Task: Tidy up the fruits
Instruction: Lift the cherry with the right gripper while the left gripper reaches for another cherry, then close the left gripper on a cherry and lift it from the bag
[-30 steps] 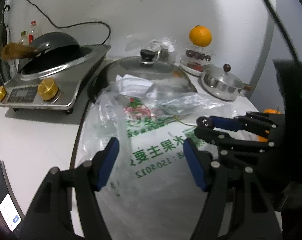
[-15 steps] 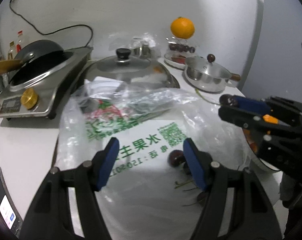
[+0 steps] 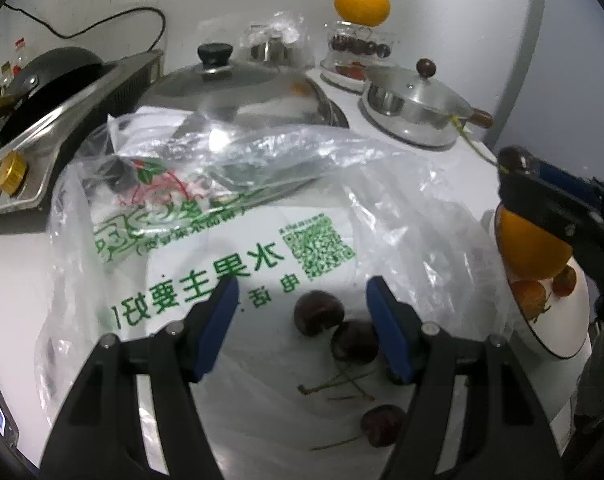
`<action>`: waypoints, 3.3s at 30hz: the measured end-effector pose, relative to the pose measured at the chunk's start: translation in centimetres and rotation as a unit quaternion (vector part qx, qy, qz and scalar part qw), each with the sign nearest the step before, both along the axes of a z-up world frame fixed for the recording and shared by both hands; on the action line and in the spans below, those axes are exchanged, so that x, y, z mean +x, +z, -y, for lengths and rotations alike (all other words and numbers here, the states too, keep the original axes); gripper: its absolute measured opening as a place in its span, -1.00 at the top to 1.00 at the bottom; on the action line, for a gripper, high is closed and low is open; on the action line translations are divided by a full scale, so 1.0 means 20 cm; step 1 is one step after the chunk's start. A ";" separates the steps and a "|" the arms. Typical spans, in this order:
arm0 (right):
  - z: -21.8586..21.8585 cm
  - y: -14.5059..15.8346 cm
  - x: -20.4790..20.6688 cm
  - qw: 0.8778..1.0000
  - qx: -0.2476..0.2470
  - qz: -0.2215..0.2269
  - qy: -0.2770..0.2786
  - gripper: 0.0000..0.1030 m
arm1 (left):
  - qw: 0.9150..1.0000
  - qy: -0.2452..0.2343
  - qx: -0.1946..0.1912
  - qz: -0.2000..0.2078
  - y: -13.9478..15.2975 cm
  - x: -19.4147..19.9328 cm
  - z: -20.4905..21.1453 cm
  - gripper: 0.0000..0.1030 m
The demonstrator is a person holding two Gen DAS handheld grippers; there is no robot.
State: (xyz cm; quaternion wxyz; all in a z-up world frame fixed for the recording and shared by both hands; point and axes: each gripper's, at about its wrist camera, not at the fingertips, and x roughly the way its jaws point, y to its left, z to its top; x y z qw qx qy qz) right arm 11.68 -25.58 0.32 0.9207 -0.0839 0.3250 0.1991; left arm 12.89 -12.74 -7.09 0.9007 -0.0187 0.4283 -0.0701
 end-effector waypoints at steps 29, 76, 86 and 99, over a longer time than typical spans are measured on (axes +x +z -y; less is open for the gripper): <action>0.04 0.07 -0.02 1.000 0.002 0.019 0.004 0.39 | 0.999 -0.022 -0.037 -0.020 -0.07 0.04 0.03 0.42; 0.12 0.12 -0.14 0.999 -0.017 0.032 -0.009 0.39 | 0.999 -0.004 -0.032 0.003 0.02 -0.05 0.03 0.35; 0.14 0.10 -0.12 0.999 -0.015 0.028 -0.009 0.39 | 1.000 0.007 -0.017 -0.015 -0.04 0.02 0.05 0.34; 0.14 0.09 -0.11 0.999 -0.014 0.028 -0.010 0.39 | 0.999 0.016 -0.002 -0.034 -0.09 0.06 0.01 0.34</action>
